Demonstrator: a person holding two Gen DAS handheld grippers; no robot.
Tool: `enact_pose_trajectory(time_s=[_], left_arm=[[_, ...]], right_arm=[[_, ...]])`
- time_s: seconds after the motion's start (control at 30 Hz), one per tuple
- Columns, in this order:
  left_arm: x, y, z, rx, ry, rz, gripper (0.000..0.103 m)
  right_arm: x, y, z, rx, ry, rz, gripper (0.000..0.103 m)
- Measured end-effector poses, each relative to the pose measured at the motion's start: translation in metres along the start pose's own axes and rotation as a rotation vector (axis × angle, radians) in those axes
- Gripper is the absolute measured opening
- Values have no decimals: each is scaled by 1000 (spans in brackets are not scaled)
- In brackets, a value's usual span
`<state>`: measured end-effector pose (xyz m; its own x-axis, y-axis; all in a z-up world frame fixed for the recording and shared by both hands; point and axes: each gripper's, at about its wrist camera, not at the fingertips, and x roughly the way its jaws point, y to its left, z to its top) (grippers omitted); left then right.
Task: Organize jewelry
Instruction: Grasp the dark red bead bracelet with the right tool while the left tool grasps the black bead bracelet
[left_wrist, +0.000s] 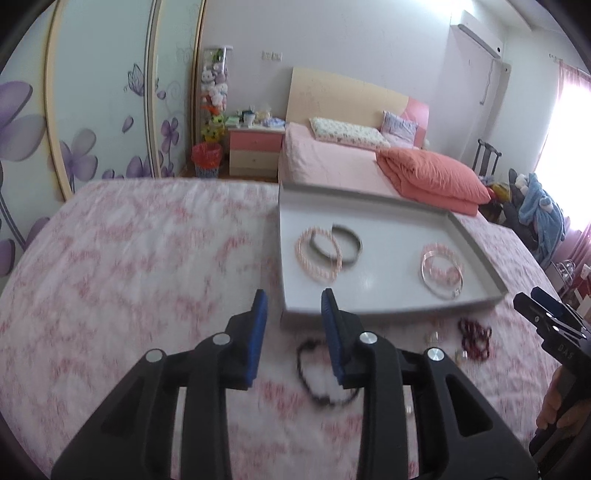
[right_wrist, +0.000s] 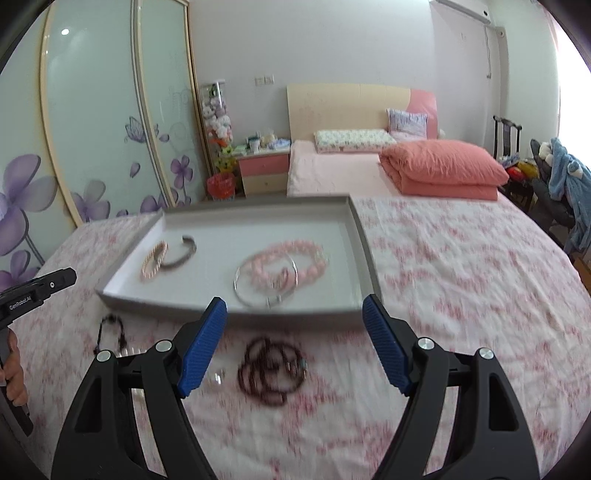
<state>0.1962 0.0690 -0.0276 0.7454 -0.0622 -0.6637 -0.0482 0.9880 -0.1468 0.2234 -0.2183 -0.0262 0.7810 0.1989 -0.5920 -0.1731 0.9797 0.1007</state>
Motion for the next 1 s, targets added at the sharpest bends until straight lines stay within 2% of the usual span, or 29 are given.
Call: enact_pose_trajectory(time_s=[0.2,0.47,0.6,0.8,0.93,1.0], left_arm=[[2,0,-18,1,45,4,34],[2,-3,-29,21,71,1,36],[2,-3,-32,26,78,-1,37],[5,-5,-35,32,93,-1,37],[7,-6,-38,33,100,-3,37],[7,-6,-38,36,104,-4,37]], right_arm=[[10,-2,-19,2,93,2,71],[29,11,-32,-56,194,15,71],[41,14,-36,-73,248,-6,71],[48,18,-34,-82,262,-17,71],[54,21,-28,-85,263,-18,61],[55,20,-26,-86,258,-13,42]])
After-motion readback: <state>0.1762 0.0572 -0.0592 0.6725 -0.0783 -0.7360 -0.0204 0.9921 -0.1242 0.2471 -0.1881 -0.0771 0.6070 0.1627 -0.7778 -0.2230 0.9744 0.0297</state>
